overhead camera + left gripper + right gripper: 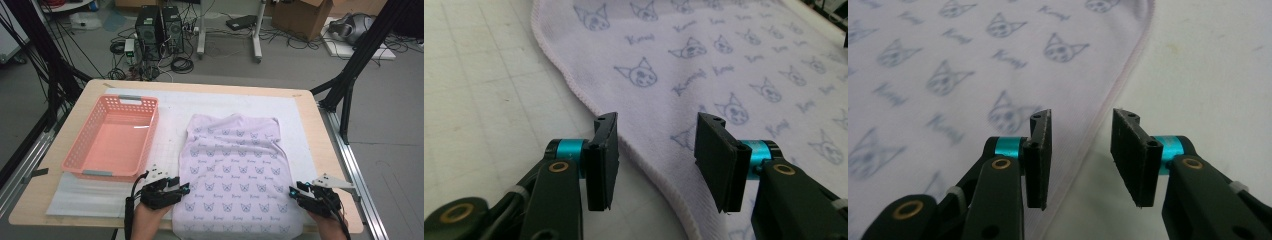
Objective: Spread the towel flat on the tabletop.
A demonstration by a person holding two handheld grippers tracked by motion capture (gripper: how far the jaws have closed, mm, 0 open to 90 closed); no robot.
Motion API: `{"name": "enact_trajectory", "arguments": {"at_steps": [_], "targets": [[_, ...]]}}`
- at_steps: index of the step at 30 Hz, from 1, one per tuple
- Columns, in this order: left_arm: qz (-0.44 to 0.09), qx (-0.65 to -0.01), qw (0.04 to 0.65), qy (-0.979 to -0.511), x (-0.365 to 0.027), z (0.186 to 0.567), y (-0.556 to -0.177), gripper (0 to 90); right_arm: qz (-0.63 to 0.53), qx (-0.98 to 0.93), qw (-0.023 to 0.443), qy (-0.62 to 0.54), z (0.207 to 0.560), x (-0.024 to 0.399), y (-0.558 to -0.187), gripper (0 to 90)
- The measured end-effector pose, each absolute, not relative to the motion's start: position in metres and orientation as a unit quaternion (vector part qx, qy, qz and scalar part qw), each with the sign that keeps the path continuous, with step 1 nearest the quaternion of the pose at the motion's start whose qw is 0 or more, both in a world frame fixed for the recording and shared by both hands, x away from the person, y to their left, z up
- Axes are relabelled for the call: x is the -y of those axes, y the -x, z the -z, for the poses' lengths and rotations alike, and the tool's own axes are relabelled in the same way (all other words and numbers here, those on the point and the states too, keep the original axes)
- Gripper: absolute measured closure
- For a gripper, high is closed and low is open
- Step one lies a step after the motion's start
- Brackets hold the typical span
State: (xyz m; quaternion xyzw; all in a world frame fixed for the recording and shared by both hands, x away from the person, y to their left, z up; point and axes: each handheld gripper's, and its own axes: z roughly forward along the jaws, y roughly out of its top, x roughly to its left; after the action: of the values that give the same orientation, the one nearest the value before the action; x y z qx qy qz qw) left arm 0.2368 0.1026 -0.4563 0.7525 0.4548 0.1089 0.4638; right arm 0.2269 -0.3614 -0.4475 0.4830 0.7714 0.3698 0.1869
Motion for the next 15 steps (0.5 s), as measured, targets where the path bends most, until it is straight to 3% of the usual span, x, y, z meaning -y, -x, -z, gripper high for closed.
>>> {"name": "enact_trajectory", "arguments": {"at_steps": [1, 4, 12, 14, 15], "targets": [[-0.111, -0.453, 0.460, -0.756, -0.101, 0.456, -0.236, 57.1, -0.371, -0.769, 0.185, -0.486, 0.449, 0.361, -0.231, 61.1], [-0.128, -0.452, 0.440, -0.765, -0.097, 0.455, -0.233, 85.5, -0.377, -0.765, 0.186, -0.489, 0.450, 0.361, -0.235, 61.5], [-0.117, -0.456, 0.435, -0.768, -0.118, 0.452, -0.205, 87.2, -0.381, -0.767, 0.182, -0.484, 0.450, 0.360, -0.234, 61.7], [-0.116, -0.450, 0.442, -0.768, -0.121, 0.453, -0.201, 86.6, -0.374, -0.772, 0.186, -0.479, 0.449, 0.358, -0.231, 73.8], [-0.116, -0.450, 0.442, -0.768, -0.121, 0.453, -0.201, 84.7, -0.372, -0.776, 0.180, -0.476, 0.448, 0.357, -0.230, 84.4]]}}
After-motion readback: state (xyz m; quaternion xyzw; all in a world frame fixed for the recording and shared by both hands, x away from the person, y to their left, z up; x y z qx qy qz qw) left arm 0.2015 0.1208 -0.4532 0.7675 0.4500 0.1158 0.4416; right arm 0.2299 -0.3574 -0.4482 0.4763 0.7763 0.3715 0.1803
